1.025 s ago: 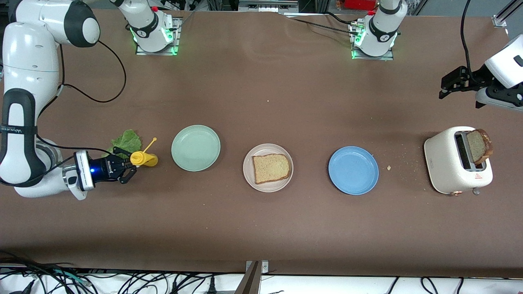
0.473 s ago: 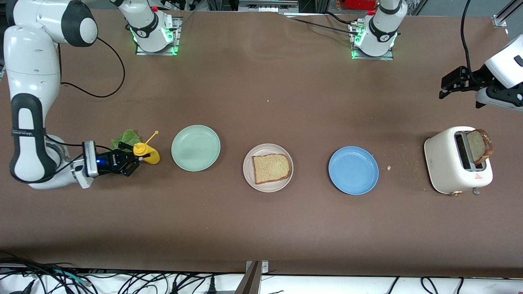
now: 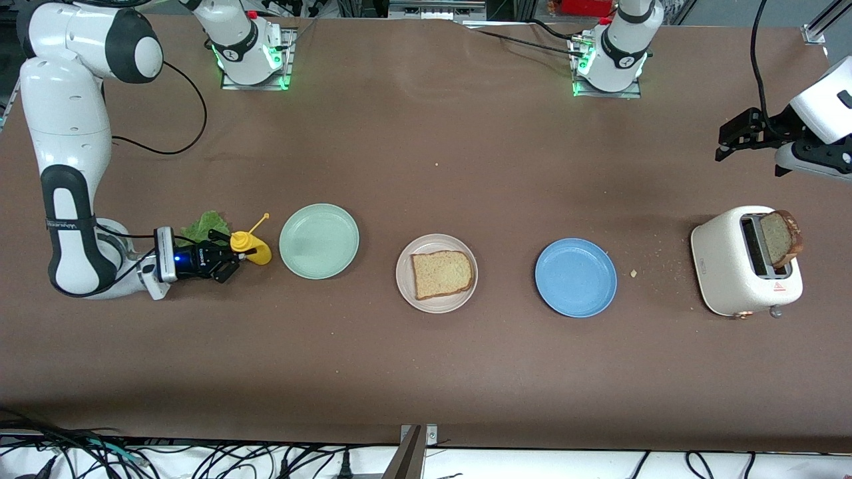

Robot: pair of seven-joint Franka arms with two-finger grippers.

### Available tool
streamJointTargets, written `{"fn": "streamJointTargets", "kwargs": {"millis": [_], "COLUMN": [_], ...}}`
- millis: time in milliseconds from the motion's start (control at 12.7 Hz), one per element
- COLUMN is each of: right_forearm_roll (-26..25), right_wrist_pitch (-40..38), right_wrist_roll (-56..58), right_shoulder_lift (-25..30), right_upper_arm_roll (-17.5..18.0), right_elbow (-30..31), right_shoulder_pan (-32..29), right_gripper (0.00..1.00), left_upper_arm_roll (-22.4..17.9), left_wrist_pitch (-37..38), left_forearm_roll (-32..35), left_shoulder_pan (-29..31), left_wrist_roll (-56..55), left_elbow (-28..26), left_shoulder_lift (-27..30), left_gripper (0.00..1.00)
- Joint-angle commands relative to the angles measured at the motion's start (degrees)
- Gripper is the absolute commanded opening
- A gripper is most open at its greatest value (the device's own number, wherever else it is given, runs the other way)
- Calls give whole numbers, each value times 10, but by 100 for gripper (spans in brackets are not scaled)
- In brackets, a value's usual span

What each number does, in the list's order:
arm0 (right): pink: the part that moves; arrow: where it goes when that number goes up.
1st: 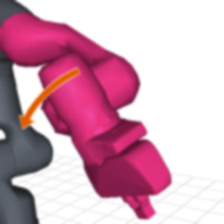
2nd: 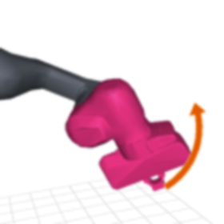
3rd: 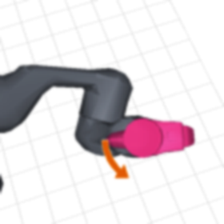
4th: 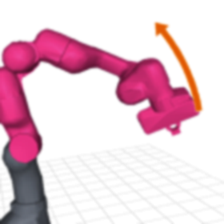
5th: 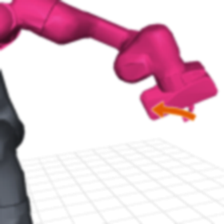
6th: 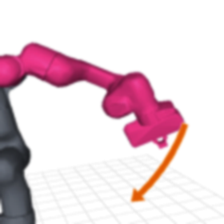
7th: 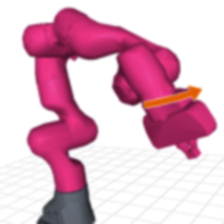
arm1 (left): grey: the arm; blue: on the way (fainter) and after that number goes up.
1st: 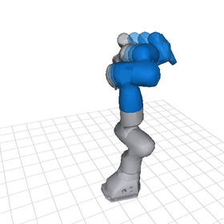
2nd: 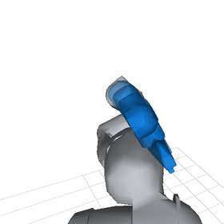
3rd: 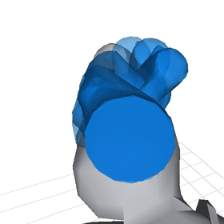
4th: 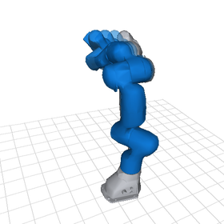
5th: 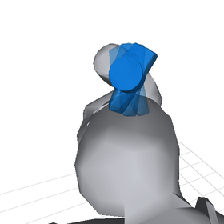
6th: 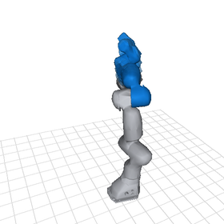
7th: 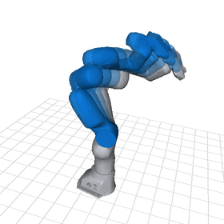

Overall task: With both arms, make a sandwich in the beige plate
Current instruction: 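Lower the yellow bottle beside the lettuce and open the right gripper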

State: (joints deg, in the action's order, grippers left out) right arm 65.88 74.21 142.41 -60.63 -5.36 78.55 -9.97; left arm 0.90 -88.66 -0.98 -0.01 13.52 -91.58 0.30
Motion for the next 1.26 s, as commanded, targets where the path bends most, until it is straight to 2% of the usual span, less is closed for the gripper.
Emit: {"fn": "streamJointTargets", "kwargs": {"millis": [0,237,394,473,552,868,1183], "right_forearm_roll": [14,14,8,7,-2,-58,-138], "right_wrist_pitch": [-6,-6,-7,-10,-13,-31,-27], "right_wrist_roll": [13,9,-10,-30,-42,-135,-273], "right_shoulder_lift": [0,2,3,5,6,32,109], "right_upper_arm_roll": [5,5,5,4,4,-19,-26], "right_elbow": [22,34,32,32,30,0,-1], "right_shoulder_pan": [-7,-10,-12,-12,-16,-19,-21], "right_gripper": [6,9,51,93,100,100,100], "left_upper_arm_roll": [0,0,0,0,0,0,0], "left_wrist_pitch": [5,5,5,5,5,5,5], "left_forearm_roll": [-3,-3,-3,-3,-3,-3,-3], "left_shoulder_pan": [2,2,3,3,3,4,4], "left_wrist_roll": [2,3,3,3,3,3,3], "left_elbow": [5,5,5,5,5,5,5], "left_shoulder_lift": [1,1,1,1,1,1,1], "left_gripper": [100,100,100,100,100,100,100]}}
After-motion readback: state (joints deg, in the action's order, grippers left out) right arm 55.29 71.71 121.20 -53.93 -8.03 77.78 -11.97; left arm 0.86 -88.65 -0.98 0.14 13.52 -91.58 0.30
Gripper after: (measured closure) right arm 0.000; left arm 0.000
